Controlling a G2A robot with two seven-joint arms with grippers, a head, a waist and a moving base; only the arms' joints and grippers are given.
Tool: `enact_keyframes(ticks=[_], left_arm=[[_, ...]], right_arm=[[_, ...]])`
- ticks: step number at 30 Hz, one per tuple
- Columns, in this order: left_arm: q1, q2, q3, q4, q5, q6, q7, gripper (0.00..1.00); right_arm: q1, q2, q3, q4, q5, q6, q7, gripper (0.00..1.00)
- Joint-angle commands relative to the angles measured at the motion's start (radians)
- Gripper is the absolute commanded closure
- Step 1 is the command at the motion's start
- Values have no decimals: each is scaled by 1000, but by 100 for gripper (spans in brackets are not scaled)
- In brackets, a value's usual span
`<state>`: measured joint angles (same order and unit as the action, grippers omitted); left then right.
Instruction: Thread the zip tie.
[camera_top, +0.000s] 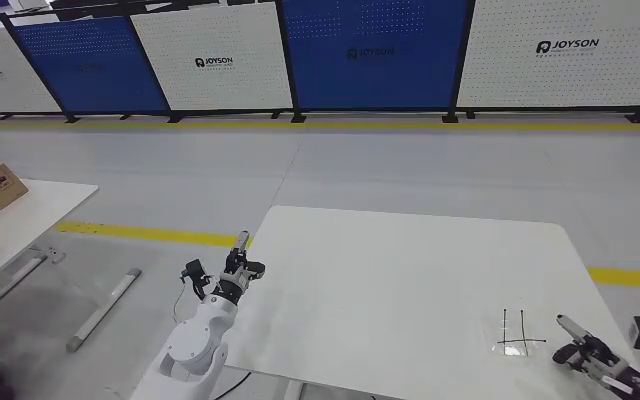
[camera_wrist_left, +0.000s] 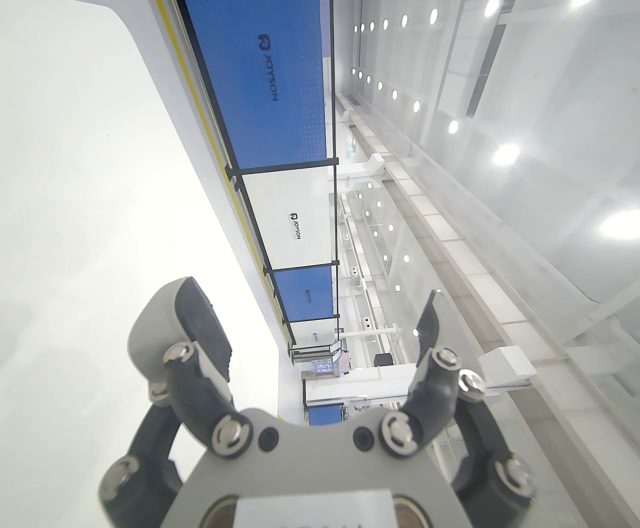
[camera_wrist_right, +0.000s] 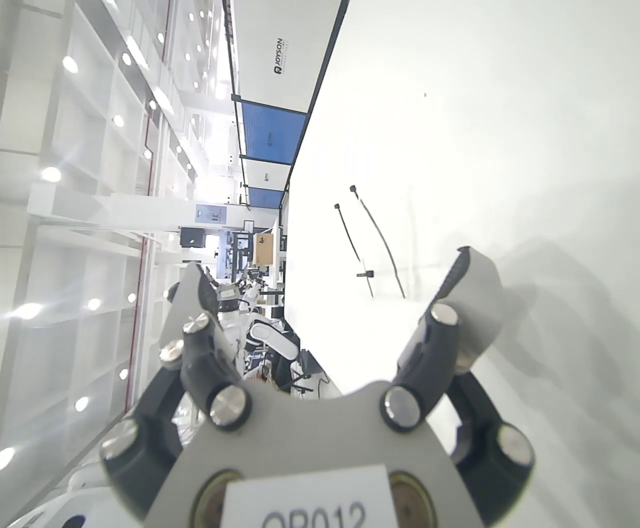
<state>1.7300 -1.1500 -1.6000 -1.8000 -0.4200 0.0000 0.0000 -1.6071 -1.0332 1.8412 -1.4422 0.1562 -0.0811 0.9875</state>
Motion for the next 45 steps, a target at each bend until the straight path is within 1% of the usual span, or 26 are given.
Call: enact_keyframes(ticks=[1, 2, 3, 6, 9, 10, 14, 26, 29, 31, 41, 44, 45], left_arm=[[0, 0, 0, 0, 0, 0, 0, 0], [0, 0, 0, 0, 0, 0, 0, 0], [0, 0, 0, 0, 0, 0, 0, 0], [0, 0, 0, 0, 0, 0, 0, 0], [0, 0, 0, 0, 0, 0, 0, 0], [0, 0, 0, 0, 0, 0, 0, 0], [0, 0, 0, 0, 0, 0, 0, 0], [0, 0, 0, 0, 0, 0, 0, 0], [0, 0, 0, 0, 0, 0, 0, 0], [0, 0, 0, 0, 0, 0, 0, 0], [0, 0, 0, 0, 0, 0, 0, 0], [0, 0, 0, 0, 0, 0, 0, 0], [0, 0, 0, 0, 0, 0, 0, 0]], right_arm=[[9, 2, -12, 5, -16, 12, 1, 19], [14, 3, -18, 9, -24, 18, 2, 40], [21, 4, -23, 13, -32, 24, 2, 51], [34, 6, -34, 22, -44, 34, 3, 53], [39, 9, -38, 30, -47, 35, 4, 58], [39, 10, -38, 33, -48, 32, 4, 61], [30, 14, -34, 32, -60, 21, 5, 61], [19, 22, -48, 25, -86, 17, 0, 65], [22, 24, -54, 27, -88, 20, -3, 72], [26, 25, -58, 30, -90, 23, -5, 74], [34, 30, -78, 30, -100, 33, -15, 76], [32, 32, -81, 27, -101, 35, -19, 78], [32, 32, -82, 27, -101, 36, -21, 80]])
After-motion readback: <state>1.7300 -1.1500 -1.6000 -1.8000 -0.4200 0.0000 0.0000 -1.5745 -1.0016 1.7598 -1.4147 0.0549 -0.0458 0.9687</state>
